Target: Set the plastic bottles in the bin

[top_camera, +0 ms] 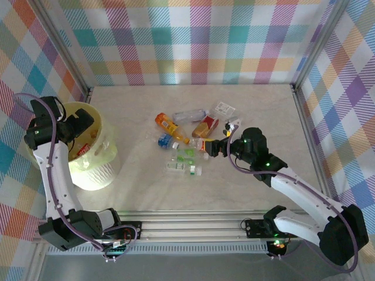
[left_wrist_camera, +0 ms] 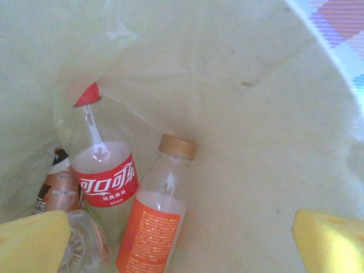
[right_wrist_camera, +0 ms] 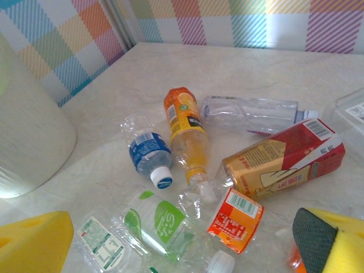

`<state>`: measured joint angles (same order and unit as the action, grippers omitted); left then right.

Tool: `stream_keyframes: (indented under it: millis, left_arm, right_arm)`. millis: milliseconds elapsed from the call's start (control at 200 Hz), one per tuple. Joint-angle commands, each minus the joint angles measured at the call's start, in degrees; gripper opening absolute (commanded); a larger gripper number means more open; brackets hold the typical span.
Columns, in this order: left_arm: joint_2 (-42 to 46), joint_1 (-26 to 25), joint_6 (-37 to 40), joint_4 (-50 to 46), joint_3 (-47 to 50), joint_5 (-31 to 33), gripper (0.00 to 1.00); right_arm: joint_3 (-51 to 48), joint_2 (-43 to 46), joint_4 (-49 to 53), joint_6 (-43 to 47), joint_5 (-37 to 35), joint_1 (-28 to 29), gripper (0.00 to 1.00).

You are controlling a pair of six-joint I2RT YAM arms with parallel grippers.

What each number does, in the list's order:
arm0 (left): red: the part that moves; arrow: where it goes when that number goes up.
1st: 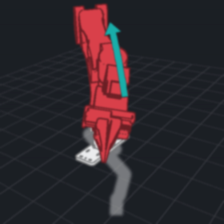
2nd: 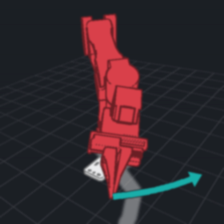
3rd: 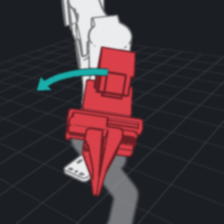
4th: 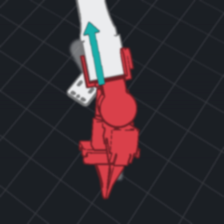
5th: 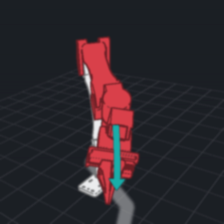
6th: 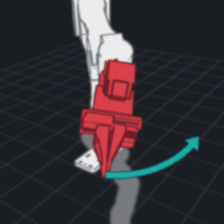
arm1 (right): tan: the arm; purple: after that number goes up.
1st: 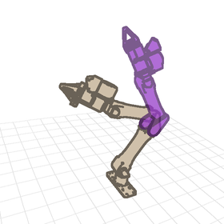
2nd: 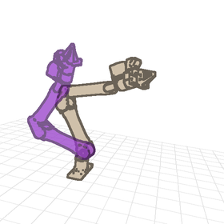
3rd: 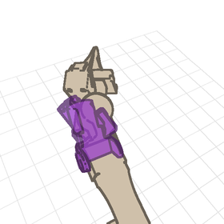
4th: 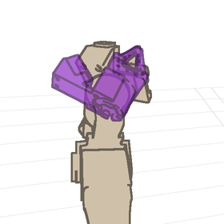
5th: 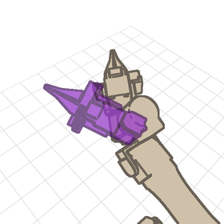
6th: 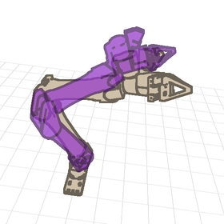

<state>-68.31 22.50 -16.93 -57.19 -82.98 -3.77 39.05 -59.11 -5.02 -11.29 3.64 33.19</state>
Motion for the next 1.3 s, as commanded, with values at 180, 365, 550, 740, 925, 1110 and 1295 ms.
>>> stream_keyframes:
  millis: [180,365,550,740,925,1110,1295]
  left_arm:
    - [6.1,-1.6,-5.1,1.2,-3.1,-8.9,1.00]
    - [7.5,-4.4,-9.9,6.6,-3.0,-15.5,1.00]
    - [6.8,-13.3,-12.5,10.2,-4.0,-15.3,1.00]
    - [6.7,-23.5,-14.8,17.0,-1.9,-13.5,1.00]
    - [5.0,-33.1,-15.8,21.1,-0.8,-10.8,1.00]
    - [0.8,-42.9,-16.1,25.8,-2.0,-8.3,1.00]
    - [-6.8,-50.8,-13.2,26.5,-7.5,-4.9,1.00]
  right_arm:
    - [1.9,-3.6,-0.7,-3.4,-8.1,0.1,1.00]
    - [3.7,-6.1,1.4,-2.4,-6.6,-0.5,1.00]
    - [5.7,-9.3,4.0,0.6,-2.8,-3.0,1.00]
    - [9.5,-14.1,7.5,7.8,-1.7,-6.4,1.00]
    - [15.5,-20.1,16.1,20.9,2.4,-11.2,1.00]
    - [19.5,-23.7,21.7,27.8,8.5,-17.9,1.00]
    - [27.1,-30.5,35.4,38.5,20.1,-26.2,0.99]
